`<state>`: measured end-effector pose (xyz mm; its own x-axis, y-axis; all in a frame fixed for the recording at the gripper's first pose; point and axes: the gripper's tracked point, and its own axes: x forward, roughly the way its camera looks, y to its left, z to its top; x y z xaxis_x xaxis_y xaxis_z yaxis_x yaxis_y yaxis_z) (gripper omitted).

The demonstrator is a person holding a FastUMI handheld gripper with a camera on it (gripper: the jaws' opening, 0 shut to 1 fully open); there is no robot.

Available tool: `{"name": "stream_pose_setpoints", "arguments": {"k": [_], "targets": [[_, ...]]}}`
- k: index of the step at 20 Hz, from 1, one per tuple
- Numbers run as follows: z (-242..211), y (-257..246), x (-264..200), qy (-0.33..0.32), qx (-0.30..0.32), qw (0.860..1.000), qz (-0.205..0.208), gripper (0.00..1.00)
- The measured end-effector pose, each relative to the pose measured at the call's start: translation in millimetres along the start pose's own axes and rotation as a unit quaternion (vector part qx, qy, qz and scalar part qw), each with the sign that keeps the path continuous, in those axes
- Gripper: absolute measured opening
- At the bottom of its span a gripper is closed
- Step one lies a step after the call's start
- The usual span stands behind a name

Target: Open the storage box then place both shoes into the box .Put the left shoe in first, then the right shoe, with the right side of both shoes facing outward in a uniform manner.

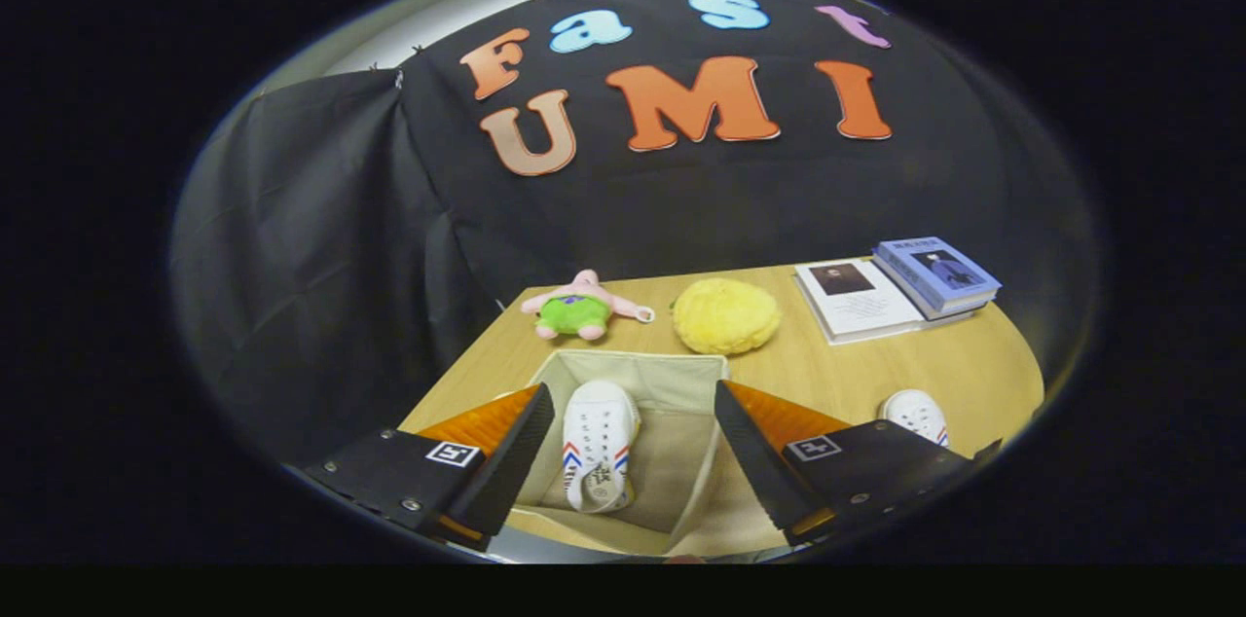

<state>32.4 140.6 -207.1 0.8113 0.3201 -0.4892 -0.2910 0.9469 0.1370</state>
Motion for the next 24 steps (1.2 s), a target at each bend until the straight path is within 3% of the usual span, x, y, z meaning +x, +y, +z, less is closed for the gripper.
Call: {"name": "stream_pose_setpoints", "arguments": {"k": [7, 12, 21, 24], "targets": [[8.3, -114.0, -24.6, -0.02, 0.011, 0.996, -0.083, 0.99], [-10.0, -202.3, -37.6, -0.009, 0.008, 0.987, -0.161, 0.99], [-100.8, -294.5, -39.3, 0.087, 0.032, 0.972, -0.215, 0.99], [-135.9, -311.6, -38.9, 0.127, 0.036, 0.966, -0.224, 0.93]]}}
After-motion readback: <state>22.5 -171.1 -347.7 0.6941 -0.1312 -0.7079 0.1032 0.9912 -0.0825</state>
